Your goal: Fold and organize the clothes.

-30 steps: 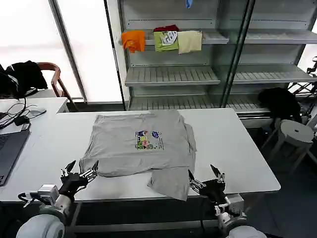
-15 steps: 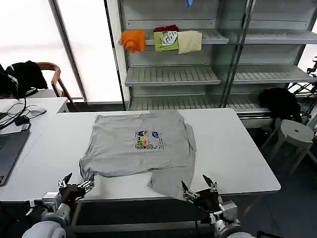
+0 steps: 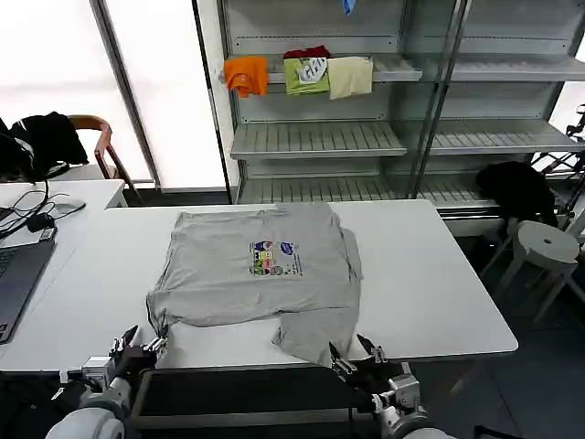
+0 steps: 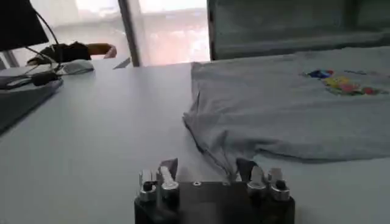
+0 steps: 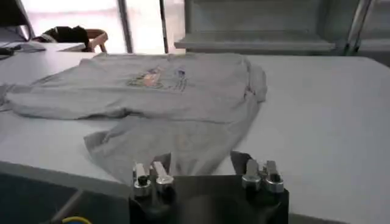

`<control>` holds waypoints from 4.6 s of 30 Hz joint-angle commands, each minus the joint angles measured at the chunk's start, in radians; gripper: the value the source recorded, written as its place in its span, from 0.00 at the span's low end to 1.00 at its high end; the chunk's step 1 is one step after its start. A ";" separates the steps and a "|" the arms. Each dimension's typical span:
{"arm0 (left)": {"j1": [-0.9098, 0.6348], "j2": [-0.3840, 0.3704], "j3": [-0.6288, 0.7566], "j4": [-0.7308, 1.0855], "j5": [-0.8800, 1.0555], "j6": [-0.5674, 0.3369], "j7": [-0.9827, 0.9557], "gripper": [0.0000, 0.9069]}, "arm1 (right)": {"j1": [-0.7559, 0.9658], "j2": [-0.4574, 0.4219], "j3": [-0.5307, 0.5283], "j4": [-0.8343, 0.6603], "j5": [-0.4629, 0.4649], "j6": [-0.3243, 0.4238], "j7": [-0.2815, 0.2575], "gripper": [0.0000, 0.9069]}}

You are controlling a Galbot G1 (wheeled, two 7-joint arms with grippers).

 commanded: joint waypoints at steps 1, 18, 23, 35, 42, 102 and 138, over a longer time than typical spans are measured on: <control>-0.004 -0.001 0.001 0.020 0.001 -0.005 0.000 0.00 | 0.006 0.004 -0.002 -0.023 0.030 0.000 0.008 0.00; -0.063 -0.005 -0.017 0.004 -0.102 -0.171 0.014 0.00 | 0.061 0.027 0.061 0.027 0.126 0.089 0.048 0.00; -0.113 -0.004 -0.023 0.008 -0.189 -0.168 0.026 0.00 | 0.177 0.036 0.077 -0.009 0.165 0.081 0.066 0.00; -0.319 -0.032 -0.014 0.115 -0.332 -0.078 0.034 0.00 | 0.490 0.088 0.075 -0.197 0.198 0.000 0.080 0.00; -0.311 -0.030 -0.013 0.127 -0.309 -0.092 0.044 0.00 | 0.300 0.025 0.050 -0.122 0.175 -0.001 0.002 1.00; -0.450 -0.056 0.012 0.291 -0.184 -0.117 0.040 0.00 | 0.691 0.114 0.048 -0.485 0.082 -0.002 0.014 0.00; -0.477 -0.030 0.017 0.374 -0.133 -0.139 0.032 1.00 | 0.742 0.132 0.103 -0.650 -0.114 0.086 -0.034 1.00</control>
